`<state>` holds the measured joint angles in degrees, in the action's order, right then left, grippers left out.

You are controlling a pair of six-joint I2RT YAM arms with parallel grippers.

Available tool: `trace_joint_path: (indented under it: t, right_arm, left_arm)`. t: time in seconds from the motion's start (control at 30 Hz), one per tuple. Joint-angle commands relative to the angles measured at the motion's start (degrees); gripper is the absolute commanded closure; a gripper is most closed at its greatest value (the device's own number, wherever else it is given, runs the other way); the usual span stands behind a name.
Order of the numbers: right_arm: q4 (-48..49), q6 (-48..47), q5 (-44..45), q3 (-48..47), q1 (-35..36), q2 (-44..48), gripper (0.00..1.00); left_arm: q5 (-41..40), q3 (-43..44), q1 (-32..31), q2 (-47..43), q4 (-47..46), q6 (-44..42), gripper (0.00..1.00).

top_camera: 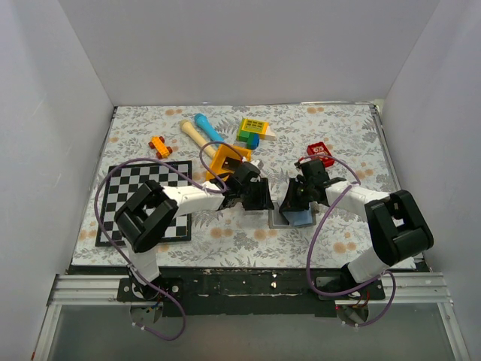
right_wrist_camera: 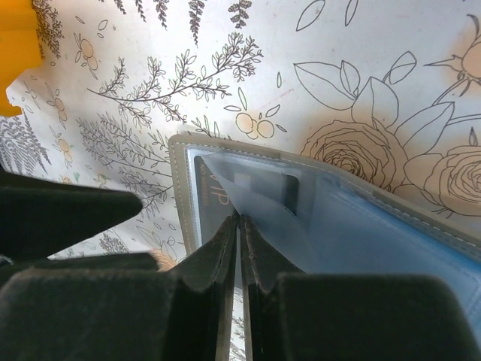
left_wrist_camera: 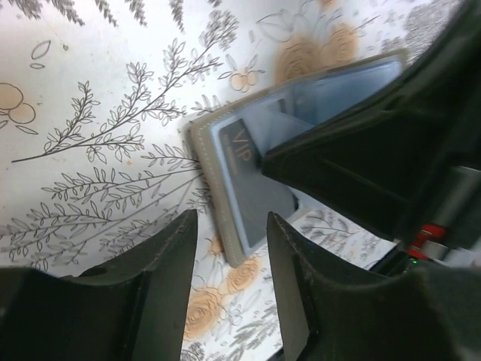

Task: Put the credit cards into the card holder
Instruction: Turn over the card slot in the card holder.

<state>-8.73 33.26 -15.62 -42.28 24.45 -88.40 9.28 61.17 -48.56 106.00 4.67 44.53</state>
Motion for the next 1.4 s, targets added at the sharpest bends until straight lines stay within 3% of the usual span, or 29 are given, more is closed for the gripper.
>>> trace_joint_path:
  t: [0.0,0.07,0.13,0.23,0.57,1.37]
  right_arm:
    - [0.7,0.1,0.4,0.7,0.3,-1.1,0.87]
    - [0.7,0.1,0.3,0.7,0.3,-1.2,0.87]
    - [0.6,0.1,0.4,0.8,0.3,-1.2,0.87]
    - [0.6,0.1,0.5,0.9,0.3,-1.0,0.87]
    - [0.1,-0.1,0.6,0.9,0.3,-1.2,0.88]
    - [-0.6,-0.5,0.8,1.1,0.3,-1.0,0.89]
  left_arm:
    - [-4.3,0.1,-0.2,-7.2,1.5,-1.0,0.58]
    - [-4.3,0.5,-0.2,-7.3,1.0,-1.3,0.58]
    - [-3.5,1.7,-0.3,-6.0,0.2,-1.5,0.67]
    - [-1.4,4.6,-0.2,-2.0,-0.3,-1.6,1.00]
    - [1.6,8.4,-0.2,4.6,-2.8,-1.0,1.00]
    - [3.0,12.5,-0.2,10.9,-3.3,-0.9,1.00]
